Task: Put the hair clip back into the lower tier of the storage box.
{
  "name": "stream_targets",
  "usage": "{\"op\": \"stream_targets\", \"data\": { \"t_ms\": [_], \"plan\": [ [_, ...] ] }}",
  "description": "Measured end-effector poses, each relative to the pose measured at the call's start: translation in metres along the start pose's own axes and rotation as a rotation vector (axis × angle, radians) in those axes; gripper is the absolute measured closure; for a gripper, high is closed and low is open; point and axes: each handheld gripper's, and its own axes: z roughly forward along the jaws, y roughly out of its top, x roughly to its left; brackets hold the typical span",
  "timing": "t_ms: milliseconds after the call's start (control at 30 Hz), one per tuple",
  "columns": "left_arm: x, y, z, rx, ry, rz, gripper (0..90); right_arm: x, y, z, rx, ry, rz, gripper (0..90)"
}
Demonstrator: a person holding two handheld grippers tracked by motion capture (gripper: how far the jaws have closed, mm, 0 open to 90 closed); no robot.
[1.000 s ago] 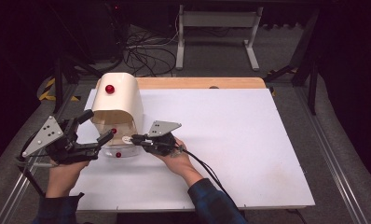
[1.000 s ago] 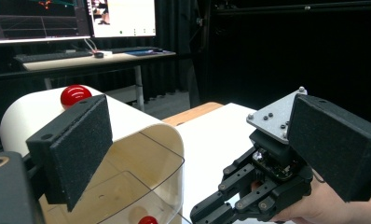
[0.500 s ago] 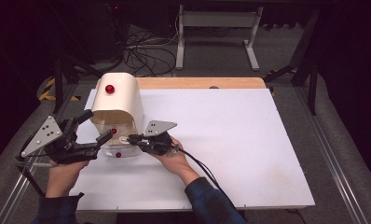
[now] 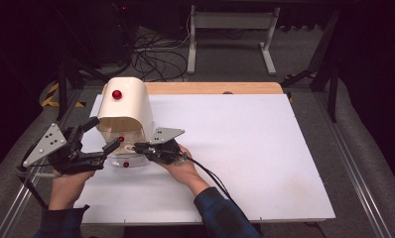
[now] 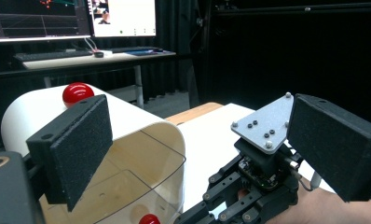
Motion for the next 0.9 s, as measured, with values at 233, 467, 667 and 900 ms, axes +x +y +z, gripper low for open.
{"op": "stream_targets", "data": {
  "t_ms": [233,467,667,900],
  "plan": [
    [0.0003,-0.0005,-0.0001,0.001,0.004,-0.003,7.7,-0.0005,-0.0032,0.0042,0.011,0.002,0.005,82.8],
    [0.0021,-0.001,-0.0009,0.003,0.004,0.001,7.7,-0.0008,-0.0045,0.0067,0.014,0.001,0.005,82.5],
    [0.0021,-0.0016,0.0,0.007,0.004,0.002,7.7,-0.0008,-0.0044,0.0065,0.017,-0.009,0.011,72.7],
    [0.0012,-0.0018,0.0012,0.009,0.003,0.002,7.7,0.0014,-0.0008,-0.0001,0.023,-0.005,0.005,67.4]
  ]
}}
